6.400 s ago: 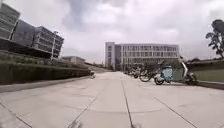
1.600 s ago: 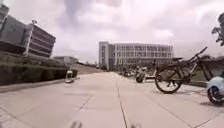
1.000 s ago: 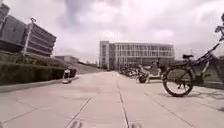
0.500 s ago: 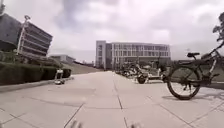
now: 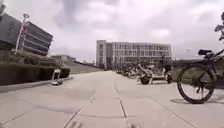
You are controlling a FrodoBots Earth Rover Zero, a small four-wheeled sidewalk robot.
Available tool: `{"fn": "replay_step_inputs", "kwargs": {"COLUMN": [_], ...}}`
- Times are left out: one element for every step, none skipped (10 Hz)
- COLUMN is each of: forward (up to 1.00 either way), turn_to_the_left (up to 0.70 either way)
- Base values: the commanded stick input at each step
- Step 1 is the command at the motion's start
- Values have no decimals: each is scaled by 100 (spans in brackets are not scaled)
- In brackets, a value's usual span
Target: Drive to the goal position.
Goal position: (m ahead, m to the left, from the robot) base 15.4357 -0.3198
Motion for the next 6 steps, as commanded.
{"fn": "replay_step_inputs", "kwargs": {"forward": [68, 67, 67, 67, 67, 67], "turn_to_the_left": [0, 0, 0, 0, 0, -3]}}
